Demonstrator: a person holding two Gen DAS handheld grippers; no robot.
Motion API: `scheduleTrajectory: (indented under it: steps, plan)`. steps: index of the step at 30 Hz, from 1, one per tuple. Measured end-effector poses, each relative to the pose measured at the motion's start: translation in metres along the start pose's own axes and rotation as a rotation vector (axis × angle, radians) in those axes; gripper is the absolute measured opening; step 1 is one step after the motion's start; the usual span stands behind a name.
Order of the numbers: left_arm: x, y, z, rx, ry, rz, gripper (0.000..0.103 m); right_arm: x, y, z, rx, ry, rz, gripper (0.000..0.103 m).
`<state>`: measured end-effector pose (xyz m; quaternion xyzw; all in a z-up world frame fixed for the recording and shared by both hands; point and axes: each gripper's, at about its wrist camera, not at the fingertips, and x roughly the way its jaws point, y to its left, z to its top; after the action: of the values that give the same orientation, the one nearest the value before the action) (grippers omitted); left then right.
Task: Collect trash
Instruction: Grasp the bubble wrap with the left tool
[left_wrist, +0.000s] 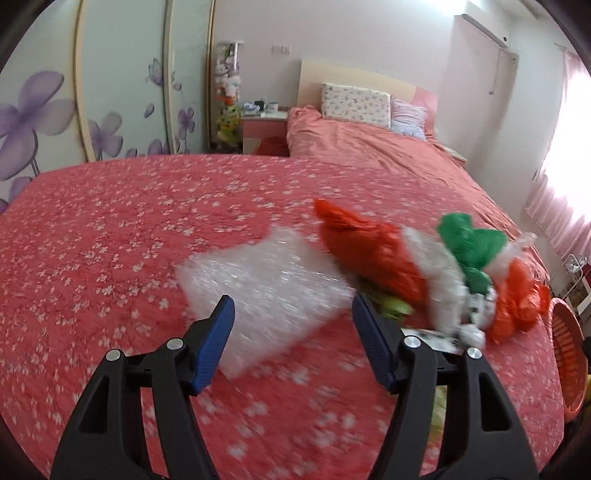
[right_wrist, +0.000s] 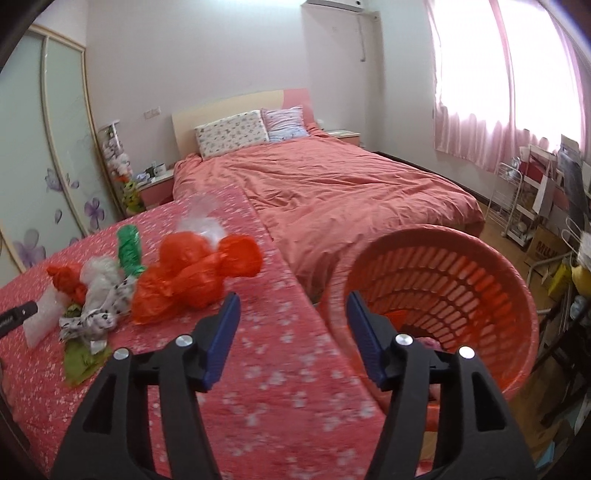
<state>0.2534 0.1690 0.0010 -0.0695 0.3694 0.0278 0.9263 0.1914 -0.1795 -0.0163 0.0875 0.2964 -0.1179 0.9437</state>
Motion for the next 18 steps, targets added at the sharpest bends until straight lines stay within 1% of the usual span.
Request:
scheduleTrajectory:
  steps: [2, 5, 7, 8, 10, 11, 12, 14, 15, 16, 17, 18]
  plan:
    - [0.012, 0.004, 0.004, -0.013, 0.024, -0.009, 0.066, 0.001, 0.012, -0.001, -0.013, 0.005, 0.006, 0.06]
    - [0.028, 0.011, 0.008, -0.022, 0.056, 0.002, 0.066, 0.004, 0.024, -0.001, -0.031, 0.013, 0.018, 0.06]
    - [0.039, 0.012, 0.009, -0.039, 0.092, -0.006, 0.066, 0.005, 0.03, 0.0, -0.045, 0.016, 0.023, 0.06]
    - [0.041, 0.015, 0.008, -0.035, 0.096, -0.007, 0.066, 0.006, 0.035, 0.0, -0.056, 0.018, 0.029, 0.06]
    - [0.043, 0.01, 0.005, 0.007, 0.094, 0.006, 0.065, 0.008, 0.041, 0.001, -0.069, 0.022, 0.035, 0.06]
    - [0.04, 0.014, -0.002, 0.022, 0.095, 0.01, 0.062, 0.01, 0.045, 0.001, -0.073, 0.025, 0.037, 0.06]
    - [0.04, 0.014, -0.002, 0.021, 0.099, 0.007, 0.06, 0.012, 0.049, 0.001, -0.079, 0.03, 0.043, 0.06]
    - [0.039, 0.017, -0.003, 0.008, 0.1, 0.001, 0.047, 0.016, 0.054, 0.002, -0.081, 0.036, 0.05, 0.06]
    - [0.039, 0.02, -0.003, 0.002, 0.097, -0.002, 0.043, 0.019, 0.057, 0.002, -0.08, 0.041, 0.056, 0.06]
    - [0.038, 0.022, -0.003, 0.003, 0.094, -0.003, 0.035, 0.023, 0.061, 0.003, -0.077, 0.048, 0.065, 0.06]
    - [0.037, 0.023, -0.003, 0.003, 0.091, -0.005, 0.03, 0.026, 0.062, 0.003, -0.076, 0.053, 0.069, 0.06]
    - [0.035, 0.026, -0.003, 0.002, 0.087, -0.009, 0.028, 0.031, 0.066, 0.005, -0.073, 0.061, 0.076, 0.06]
